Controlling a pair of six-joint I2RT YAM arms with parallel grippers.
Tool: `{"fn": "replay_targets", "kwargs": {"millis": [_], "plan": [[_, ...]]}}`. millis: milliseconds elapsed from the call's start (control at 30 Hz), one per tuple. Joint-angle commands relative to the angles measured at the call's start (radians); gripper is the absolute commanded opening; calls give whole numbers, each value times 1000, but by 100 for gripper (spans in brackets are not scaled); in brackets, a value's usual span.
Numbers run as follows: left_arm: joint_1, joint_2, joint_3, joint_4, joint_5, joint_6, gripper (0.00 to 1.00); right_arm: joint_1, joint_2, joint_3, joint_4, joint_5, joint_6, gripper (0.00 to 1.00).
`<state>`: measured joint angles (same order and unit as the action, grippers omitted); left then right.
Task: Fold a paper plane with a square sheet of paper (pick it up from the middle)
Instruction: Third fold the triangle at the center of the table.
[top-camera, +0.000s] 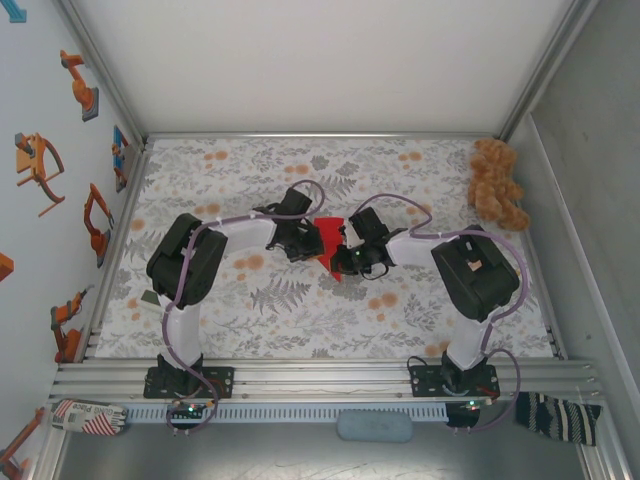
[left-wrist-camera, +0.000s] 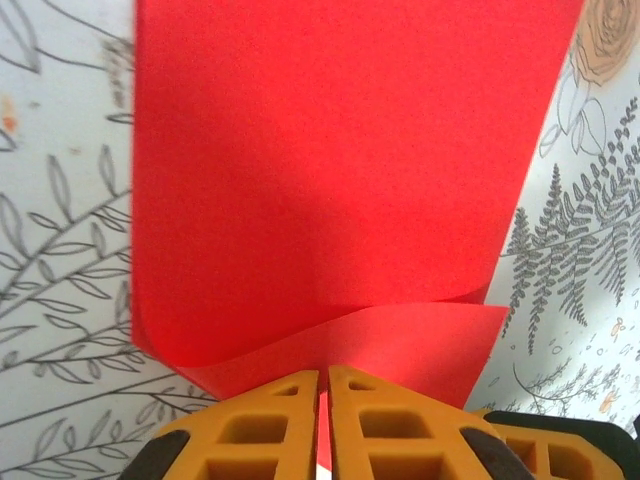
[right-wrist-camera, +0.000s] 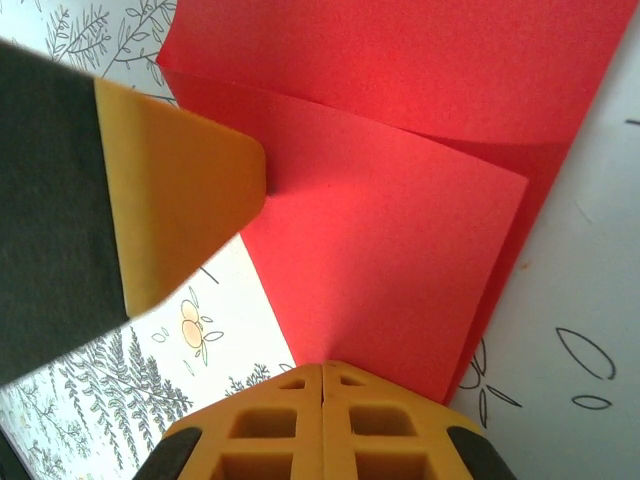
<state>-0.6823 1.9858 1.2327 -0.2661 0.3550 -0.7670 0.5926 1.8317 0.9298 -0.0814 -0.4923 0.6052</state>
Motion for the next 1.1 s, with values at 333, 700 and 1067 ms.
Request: {"fn": "replay_targets", "kwargs": {"millis": [333, 700, 1067], "plan": [[3, 16, -25, -10, -57, 97, 9, 4, 82, -5, -158, 111, -18, 0], [146, 25, -155, 174, -7, 178, 13, 3, 105, -36, -202, 149, -35, 0], [269, 13, -105, 162, 5, 183, 20, 3, 95, -7, -229, 126, -74, 0]]}}
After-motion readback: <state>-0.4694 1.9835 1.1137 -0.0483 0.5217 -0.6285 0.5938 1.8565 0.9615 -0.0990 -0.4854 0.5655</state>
